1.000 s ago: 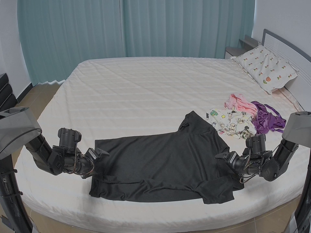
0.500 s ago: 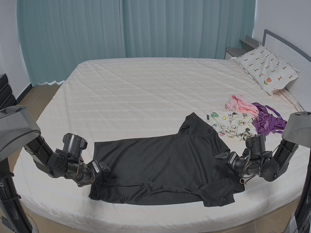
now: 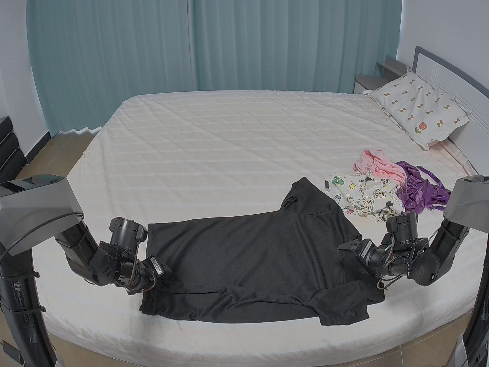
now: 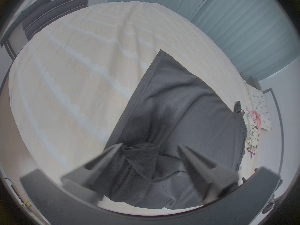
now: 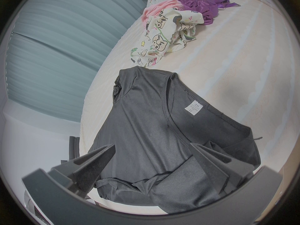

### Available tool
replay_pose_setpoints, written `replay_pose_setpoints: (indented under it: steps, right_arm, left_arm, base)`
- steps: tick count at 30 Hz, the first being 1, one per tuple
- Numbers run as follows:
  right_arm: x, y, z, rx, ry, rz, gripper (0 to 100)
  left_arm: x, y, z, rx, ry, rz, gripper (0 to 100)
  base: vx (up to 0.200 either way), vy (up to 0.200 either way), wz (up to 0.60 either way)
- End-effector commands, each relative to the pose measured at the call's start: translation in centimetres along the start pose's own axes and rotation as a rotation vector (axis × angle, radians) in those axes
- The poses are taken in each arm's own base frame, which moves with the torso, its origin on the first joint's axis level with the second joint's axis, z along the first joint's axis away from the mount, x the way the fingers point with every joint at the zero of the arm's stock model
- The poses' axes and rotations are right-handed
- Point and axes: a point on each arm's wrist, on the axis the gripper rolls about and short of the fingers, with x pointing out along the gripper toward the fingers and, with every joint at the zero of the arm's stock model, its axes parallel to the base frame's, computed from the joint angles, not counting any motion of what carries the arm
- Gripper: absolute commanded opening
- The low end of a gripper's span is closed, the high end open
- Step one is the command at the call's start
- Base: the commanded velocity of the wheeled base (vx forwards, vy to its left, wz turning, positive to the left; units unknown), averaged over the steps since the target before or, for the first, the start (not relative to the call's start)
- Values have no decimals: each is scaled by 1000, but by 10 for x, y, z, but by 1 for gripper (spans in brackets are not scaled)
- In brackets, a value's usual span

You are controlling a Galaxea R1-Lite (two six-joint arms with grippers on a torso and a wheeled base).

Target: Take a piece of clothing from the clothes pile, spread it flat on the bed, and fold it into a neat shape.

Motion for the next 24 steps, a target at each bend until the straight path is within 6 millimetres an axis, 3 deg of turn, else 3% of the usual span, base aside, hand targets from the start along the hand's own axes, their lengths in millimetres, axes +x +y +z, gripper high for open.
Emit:
replay_pose_setpoints:
  steps: [1,6,13,24]
  right_arm:
    - [1,-1,-1,0,3,-3,100]
    - [1,-1,0,1,1,-5,100]
    - [1,-1,1,0,-4,-3,100]
    - [2,-4,11,-131,-37,3,100]
  left_arm:
    - [10,2,-5,9,5,37,0]
    - [12,3,-4,3,-32,75,0]
    - [13,-1,14,-78,-132,-3,0]
    - [11,3,8,-94,-114,-5,0]
  base:
    - [0,0,0]
    - [0,0,0]
    - [0,0,0]
    - [0,0,0]
